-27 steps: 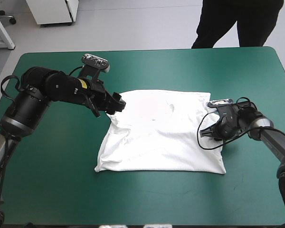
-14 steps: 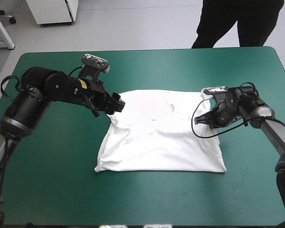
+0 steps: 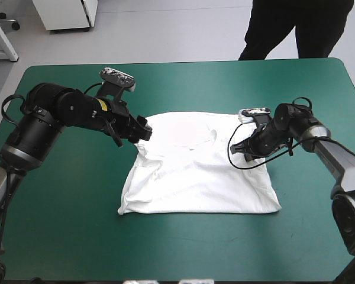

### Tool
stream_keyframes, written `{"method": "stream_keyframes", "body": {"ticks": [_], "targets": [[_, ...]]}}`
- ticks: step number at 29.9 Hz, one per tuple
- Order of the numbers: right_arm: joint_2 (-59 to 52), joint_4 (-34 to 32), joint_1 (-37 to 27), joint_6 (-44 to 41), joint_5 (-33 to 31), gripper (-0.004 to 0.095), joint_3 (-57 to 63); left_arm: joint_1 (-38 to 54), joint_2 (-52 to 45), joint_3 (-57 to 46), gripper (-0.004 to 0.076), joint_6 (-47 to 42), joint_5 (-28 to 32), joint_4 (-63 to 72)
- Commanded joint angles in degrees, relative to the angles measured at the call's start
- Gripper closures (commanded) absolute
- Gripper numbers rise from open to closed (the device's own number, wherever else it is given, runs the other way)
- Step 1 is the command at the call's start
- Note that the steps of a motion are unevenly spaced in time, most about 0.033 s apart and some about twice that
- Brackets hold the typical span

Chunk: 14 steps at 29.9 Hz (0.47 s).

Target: Fold the cloth

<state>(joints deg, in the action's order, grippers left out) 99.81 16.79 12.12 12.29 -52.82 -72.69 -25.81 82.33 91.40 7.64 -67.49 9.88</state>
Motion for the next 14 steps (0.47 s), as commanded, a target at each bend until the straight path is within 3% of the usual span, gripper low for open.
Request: {"method": "stream_keyframes", "body": {"ticks": [1,4,10,14], "targets": [[0.34,-1.66,1.13,1.11,0.53,0.0901,-1.78,-0.41,-1.92,1.79,0.0214,-0.36,2.05,0.87],[1.86,-2.94,2.02,2.64,-0.51,0.0793,-1.78,-0.41,-1.92,1.79,0.0214,-0.36,1.78,0.87],[-0.50,-5.49,2.02,2.31,-7.83,0.0434,-5.54,-0.41,-1.92,1.79,0.0213,-0.59,-0.35,-3.53],[-5.70,-9.31,2.02,-0.76,-9.98,0.0394,-9.28,-0.41,-1.92,1.79,0.0213,-3.01,-3.88,-8.91]]}}
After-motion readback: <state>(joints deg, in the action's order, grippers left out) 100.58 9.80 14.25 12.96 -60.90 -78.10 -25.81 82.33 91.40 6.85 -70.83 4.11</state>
